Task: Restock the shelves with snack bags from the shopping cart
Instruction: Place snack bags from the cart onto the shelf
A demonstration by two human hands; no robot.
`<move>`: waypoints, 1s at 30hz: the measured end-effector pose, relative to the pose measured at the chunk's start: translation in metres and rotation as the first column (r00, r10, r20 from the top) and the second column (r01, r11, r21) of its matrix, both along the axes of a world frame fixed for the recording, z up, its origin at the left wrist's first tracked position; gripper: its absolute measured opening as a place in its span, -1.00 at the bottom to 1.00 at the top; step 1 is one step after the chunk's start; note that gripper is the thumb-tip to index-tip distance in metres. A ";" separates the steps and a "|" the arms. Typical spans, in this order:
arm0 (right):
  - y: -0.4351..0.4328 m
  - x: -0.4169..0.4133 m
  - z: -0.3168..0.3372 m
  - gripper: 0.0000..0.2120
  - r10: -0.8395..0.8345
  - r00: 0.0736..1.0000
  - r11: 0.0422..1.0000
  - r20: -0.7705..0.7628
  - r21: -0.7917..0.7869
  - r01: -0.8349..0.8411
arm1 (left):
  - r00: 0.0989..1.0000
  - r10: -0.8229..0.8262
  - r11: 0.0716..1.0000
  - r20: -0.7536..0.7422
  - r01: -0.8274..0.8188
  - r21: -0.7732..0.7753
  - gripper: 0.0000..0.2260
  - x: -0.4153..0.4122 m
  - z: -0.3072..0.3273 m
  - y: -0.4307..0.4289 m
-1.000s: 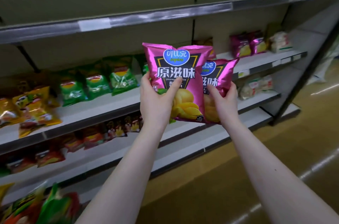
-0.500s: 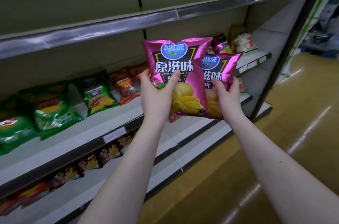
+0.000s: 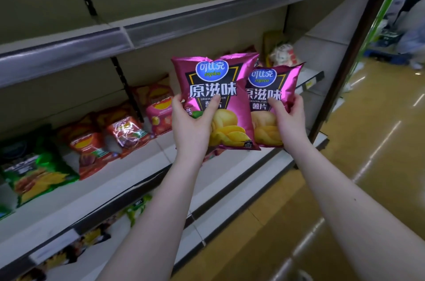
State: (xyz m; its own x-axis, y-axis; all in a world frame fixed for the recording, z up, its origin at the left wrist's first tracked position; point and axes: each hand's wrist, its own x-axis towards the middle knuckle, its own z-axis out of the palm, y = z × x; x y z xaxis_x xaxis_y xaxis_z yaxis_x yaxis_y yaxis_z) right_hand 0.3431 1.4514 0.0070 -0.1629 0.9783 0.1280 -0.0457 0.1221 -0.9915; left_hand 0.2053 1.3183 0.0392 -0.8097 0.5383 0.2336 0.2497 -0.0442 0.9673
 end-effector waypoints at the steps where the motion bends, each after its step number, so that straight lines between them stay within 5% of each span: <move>1: 0.016 0.003 -0.001 -0.54 0.009 1.000 1.000 0.012 0.005 -0.009 | 1.000 0.010 1.000 0.005 -0.010 -0.002 -0.43 0.004 -0.003 0.015; 13: 0.212 0.026 0.003 -0.63 0.204 0.976 0.978 0.070 0.023 -0.206 | 0.975 0.217 0.976 0.045 -0.218 0.023 -0.50 0.052 -0.006 0.186; 22: 0.306 -0.005 -0.014 -0.58 0.246 0.964 0.968 0.104 0.024 -0.250 | 0.945 0.321 0.947 0.061 -0.320 -0.026 -0.54 0.014 -0.031 0.266; 27: 0.343 -0.026 -0.023 -0.46 0.280 0.954 0.959 0.111 0.005 -0.282 | 0.912 0.410 0.908 0.009 -0.407 -0.095 -0.29 -0.014 -0.049 0.303; 30: 0.365 -0.035 -0.032 -0.37 0.306 0.944 0.952 0.124 -0.024 -0.305 | 0.898 0.435 0.898 0.062 -0.428 -0.100 -0.37 -0.023 -0.059 0.322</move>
State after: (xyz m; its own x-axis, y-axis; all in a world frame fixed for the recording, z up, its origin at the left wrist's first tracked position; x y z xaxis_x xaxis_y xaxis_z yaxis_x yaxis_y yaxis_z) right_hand 0.3084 1.8166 -0.0250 -0.4684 0.8796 0.0831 0.0439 0.1171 -0.9921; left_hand 0.1825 1.6404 -0.0198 -0.9810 0.1460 0.1281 0.1475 0.1306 0.9804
